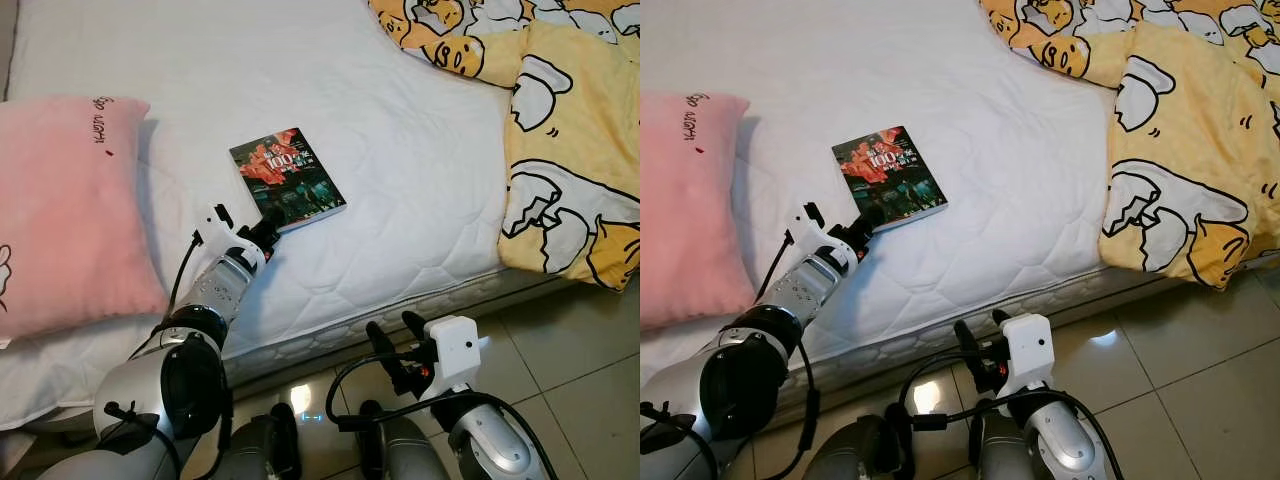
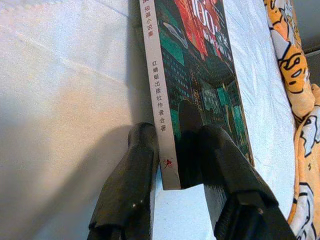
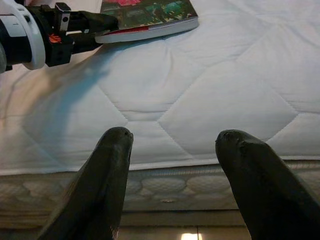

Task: Clean up the room

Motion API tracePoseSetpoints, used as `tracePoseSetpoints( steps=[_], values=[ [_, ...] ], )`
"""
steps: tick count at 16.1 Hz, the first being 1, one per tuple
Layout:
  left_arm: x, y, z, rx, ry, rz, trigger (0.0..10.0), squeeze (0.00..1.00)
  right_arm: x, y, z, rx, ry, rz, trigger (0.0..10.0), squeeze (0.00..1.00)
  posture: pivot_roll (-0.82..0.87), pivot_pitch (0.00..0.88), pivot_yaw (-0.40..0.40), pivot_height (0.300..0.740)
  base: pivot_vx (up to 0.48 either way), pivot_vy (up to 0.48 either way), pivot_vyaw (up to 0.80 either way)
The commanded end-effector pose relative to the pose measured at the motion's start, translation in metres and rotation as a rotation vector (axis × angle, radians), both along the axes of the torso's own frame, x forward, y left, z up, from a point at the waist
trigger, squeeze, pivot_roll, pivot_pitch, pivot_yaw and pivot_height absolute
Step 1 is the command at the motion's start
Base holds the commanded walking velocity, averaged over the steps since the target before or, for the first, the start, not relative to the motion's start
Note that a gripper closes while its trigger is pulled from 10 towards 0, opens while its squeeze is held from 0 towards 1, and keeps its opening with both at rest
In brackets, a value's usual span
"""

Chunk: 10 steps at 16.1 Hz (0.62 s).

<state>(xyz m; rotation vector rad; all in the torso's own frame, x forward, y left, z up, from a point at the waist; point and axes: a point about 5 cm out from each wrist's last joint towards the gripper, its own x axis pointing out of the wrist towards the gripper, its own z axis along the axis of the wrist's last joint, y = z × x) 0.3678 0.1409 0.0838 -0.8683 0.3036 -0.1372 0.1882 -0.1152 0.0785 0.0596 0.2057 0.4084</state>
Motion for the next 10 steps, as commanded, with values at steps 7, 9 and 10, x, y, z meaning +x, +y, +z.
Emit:
tracePoseSetpoints(
  steps=[7,9,10],
  values=[
    [0.003,0.036,0.010,0.126,-0.053,0.058,0.0,0.00,-0.003,0.005,-0.003,0.017,0.023,0.032,10.0,0.00,-0.20,0.263,0.046,0.740,0.000,0.000,0.00],
    [0.004,0.063,0.019,0.217,-0.081,0.115,0.0,0.00,-0.001,0.005,-0.004,0.018,0.022,0.039,10.0,0.00,-0.19,0.255,0.046,0.740,0.000,0.000,0.00],
    [0.003,0.078,0.023,0.261,-0.080,0.155,0.0,0.00,0.000,0.006,-0.004,0.016,0.022,0.045,10.0,0.00,-0.18,0.251,0.045,0.740,0.000,0.000,0.00]
  ],
)
